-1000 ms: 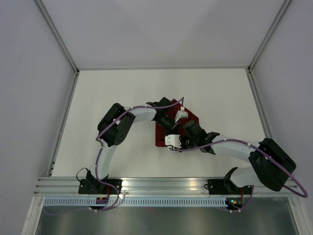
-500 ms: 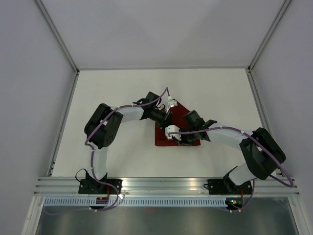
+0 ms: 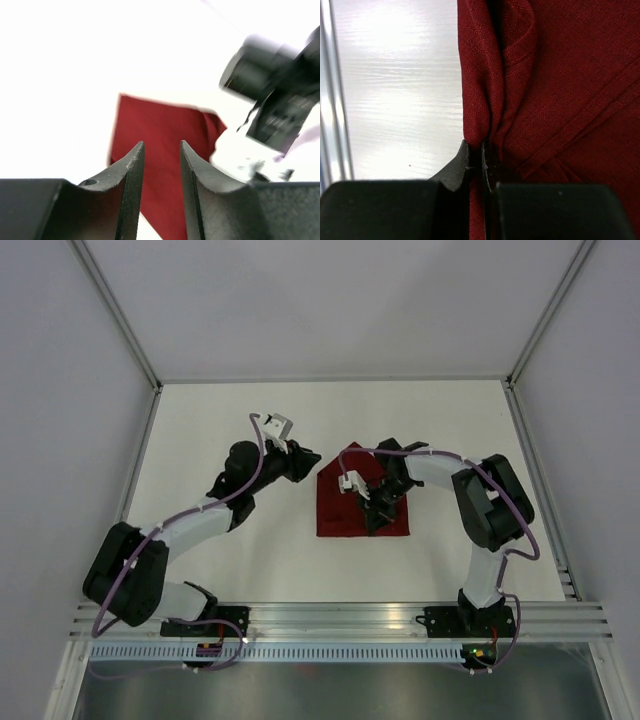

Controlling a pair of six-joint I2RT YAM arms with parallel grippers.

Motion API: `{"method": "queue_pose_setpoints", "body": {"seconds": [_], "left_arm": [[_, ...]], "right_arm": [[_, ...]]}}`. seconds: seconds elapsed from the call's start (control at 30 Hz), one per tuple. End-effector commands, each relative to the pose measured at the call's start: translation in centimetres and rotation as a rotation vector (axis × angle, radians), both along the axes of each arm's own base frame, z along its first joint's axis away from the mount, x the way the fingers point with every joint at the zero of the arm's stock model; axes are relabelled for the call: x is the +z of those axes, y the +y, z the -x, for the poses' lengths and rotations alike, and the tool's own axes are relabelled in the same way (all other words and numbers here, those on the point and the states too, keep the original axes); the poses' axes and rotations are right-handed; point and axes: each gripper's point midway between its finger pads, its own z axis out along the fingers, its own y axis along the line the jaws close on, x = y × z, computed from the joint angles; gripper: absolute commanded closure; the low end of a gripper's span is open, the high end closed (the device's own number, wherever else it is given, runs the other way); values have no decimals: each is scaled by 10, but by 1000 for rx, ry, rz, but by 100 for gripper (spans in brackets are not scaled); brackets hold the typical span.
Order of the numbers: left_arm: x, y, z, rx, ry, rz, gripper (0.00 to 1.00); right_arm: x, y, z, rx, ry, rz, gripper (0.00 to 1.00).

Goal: Fold the napkin, place the utensils inside, and roll it up
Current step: Roll the napkin with the utensil

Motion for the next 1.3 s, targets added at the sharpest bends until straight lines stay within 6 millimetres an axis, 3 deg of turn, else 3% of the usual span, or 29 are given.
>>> {"method": "queue_pose_setpoints", "body": {"seconds": [0.0, 0.17, 0.3, 0.33, 0.4, 0.43, 0.53, 0.6, 0.73, 0.8, 1.0, 1.27], "left_arm": [[73, 38, -14, 264, -268, 125, 60], [99, 55, 11, 364, -462, 55, 58], [98, 28, 36, 289, -609, -129, 56], [87, 9, 45, 238, -665, -237, 56], [77, -8, 53, 181, -709, -333, 55], [61, -23, 60, 123, -737, -410, 55], [38, -51, 77, -10, -773, -506, 55], [10, -67, 85, -100, -784, -602, 55], [-46, -103, 121, -317, -833, -762, 55], [-73, -114, 133, -386, -833, -800, 55], [-108, -127, 141, -452, -791, -813, 55], [-127, -134, 137, -472, -804, -841, 53]], "right_arm": [[-9, -13, 18, 30, 199, 8, 100], [-12, -11, 1, 7, 282, -2, 100], [-17, -11, -8, -19, 343, 14, 99], [-18, -10, -10, -27, 354, 16, 100], [-20, -11, -13, -39, 375, 26, 100], [-22, -12, -14, -41, 383, 27, 100], [-26, -13, -14, -54, 407, 41, 100], [-28, -13, -16, -59, 413, 44, 100], [-30, -14, -18, -78, 426, 52, 100], [-31, -14, -19, -86, 431, 58, 100], [-34, -15, -19, -95, 437, 67, 100], [-36, -16, -18, -101, 445, 74, 100]]}}
